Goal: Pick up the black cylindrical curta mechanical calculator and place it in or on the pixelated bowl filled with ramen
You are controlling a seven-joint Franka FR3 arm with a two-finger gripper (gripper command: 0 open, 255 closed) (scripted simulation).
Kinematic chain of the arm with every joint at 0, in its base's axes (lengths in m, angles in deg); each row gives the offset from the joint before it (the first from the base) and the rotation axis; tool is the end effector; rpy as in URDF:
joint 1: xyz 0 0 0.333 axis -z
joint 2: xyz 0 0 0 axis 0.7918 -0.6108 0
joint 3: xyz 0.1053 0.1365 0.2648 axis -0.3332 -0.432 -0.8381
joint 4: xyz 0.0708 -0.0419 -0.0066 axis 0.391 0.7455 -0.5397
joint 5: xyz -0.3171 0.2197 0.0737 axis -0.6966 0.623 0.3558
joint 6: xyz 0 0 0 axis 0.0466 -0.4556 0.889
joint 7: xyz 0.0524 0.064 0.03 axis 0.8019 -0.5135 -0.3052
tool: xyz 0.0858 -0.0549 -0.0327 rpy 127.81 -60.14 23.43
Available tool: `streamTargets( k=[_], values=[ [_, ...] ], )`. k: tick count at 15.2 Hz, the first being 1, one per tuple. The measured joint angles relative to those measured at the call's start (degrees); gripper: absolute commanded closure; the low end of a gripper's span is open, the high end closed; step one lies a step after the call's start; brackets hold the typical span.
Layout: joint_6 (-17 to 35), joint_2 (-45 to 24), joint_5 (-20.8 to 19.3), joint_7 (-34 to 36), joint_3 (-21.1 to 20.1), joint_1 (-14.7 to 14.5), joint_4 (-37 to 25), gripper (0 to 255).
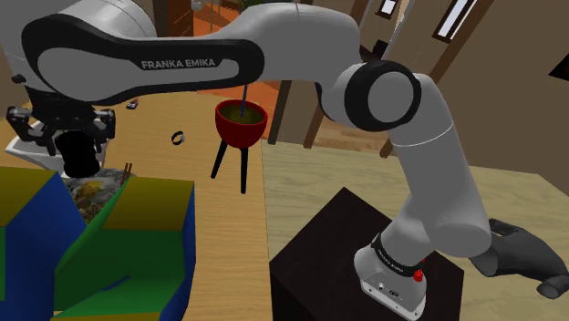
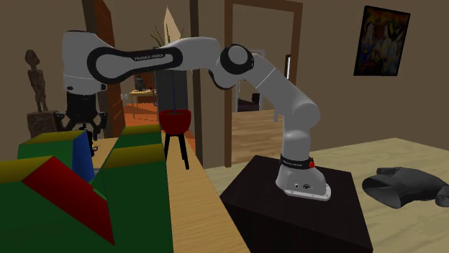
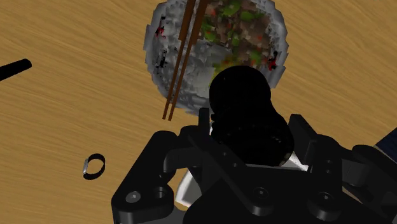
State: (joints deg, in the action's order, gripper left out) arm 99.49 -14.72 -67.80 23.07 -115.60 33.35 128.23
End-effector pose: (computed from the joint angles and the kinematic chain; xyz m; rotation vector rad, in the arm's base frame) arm 0.6148 0.4723 0.4155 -3.0089 0.4899 -0.2703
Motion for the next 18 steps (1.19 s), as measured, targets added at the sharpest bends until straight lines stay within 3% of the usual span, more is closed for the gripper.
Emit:
streamTargets(
  k=[12, 18],
  values=[
    [7.49, -2.03, -1.53, 1.91, 1.00, 1.20, 6.10, 255],
    [7.97, -2.30, -1.68, 2.14, 1.10, 1.11, 6.35, 255]
  ],
)
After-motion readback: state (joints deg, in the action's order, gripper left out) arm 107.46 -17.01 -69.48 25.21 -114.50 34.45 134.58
